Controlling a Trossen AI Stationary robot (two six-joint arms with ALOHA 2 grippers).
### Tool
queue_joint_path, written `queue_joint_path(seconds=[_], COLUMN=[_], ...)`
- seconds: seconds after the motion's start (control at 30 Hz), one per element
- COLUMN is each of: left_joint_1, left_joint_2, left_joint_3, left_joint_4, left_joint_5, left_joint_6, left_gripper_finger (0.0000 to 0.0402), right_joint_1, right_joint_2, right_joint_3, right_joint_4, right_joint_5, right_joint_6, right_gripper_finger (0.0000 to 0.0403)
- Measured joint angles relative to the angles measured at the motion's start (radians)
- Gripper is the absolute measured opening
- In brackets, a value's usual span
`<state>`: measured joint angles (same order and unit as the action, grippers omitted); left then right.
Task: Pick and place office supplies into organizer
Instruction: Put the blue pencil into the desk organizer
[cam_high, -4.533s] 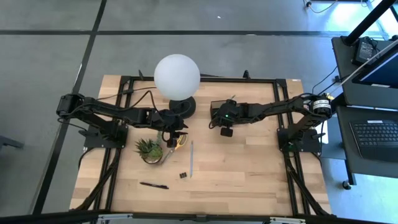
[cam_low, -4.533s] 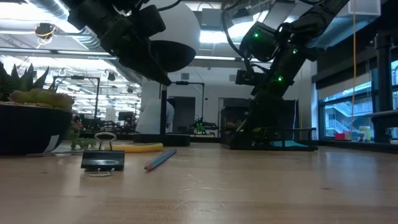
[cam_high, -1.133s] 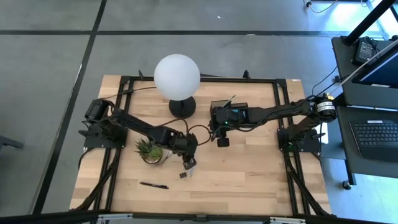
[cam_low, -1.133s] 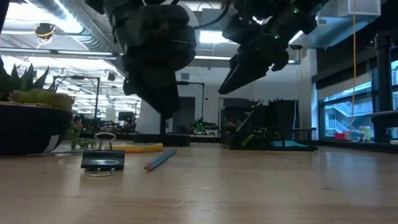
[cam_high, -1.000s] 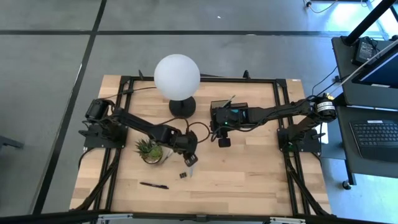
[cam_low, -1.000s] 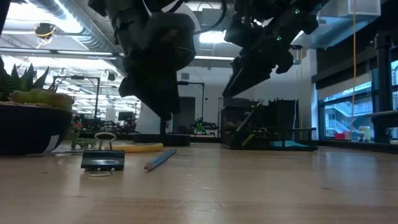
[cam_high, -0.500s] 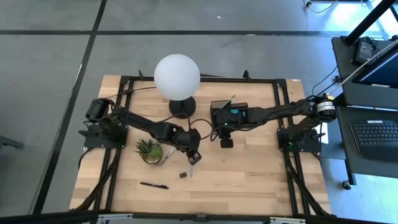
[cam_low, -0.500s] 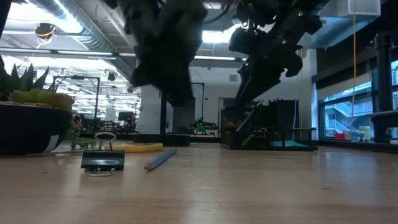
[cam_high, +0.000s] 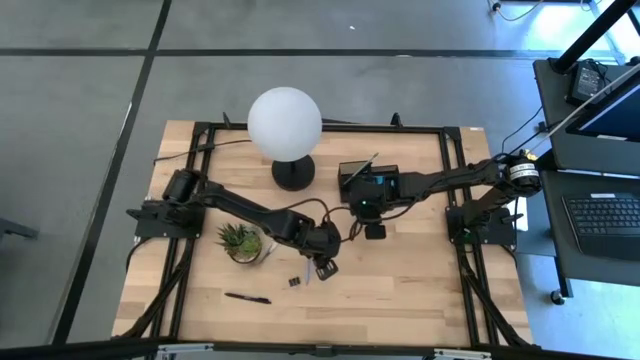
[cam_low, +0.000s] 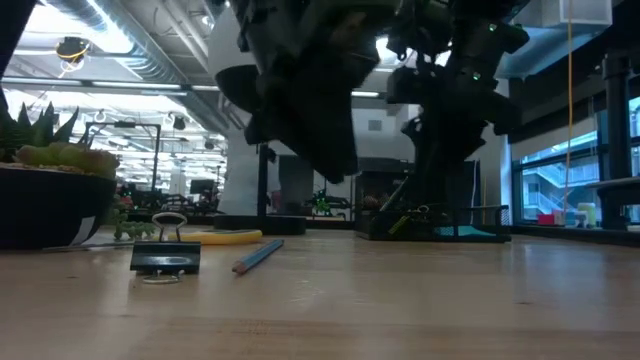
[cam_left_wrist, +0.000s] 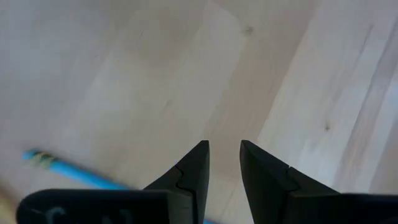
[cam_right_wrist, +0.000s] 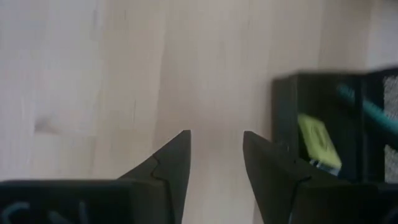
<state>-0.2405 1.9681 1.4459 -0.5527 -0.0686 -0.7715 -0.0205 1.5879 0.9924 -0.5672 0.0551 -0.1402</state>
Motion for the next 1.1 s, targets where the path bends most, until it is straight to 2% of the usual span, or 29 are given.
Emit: queue_joint_path(seconds=[0.43,0.6,0.9,1.1], left_joint_1=[0.024,0.04,0.066,0.074], left_joint_2=[0.044,0.044,0.044,0.044], left_joint_3=[0.002,0.002,0.002,0.002], left_joint_4=[0.174,0.206,0.207,0.213], left_joint_5=[-0.001,0.005,-0.024,-0.017], left_joint_6=[0.011,0.069,0.035,0.059], left_gripper_finger=[0.0084,0.0084,0.0084,0.0084], right_joint_1=[0.0,-0.001,0.002,0.002], right_joint_2=[0.0,0.0,0.0,0.0], right_joint_3=[0.0,0.0,0.0,0.0], right_joint_4=[-0.156,-0.138,-0.152,-0.18], right_joint_5=[0.003,0.003,0.004,0.003], right_joint_6=[0.185,0.184,0.084,0.11], right_gripper_finger=[0.0149,0.0149,0.0149,0.0149])
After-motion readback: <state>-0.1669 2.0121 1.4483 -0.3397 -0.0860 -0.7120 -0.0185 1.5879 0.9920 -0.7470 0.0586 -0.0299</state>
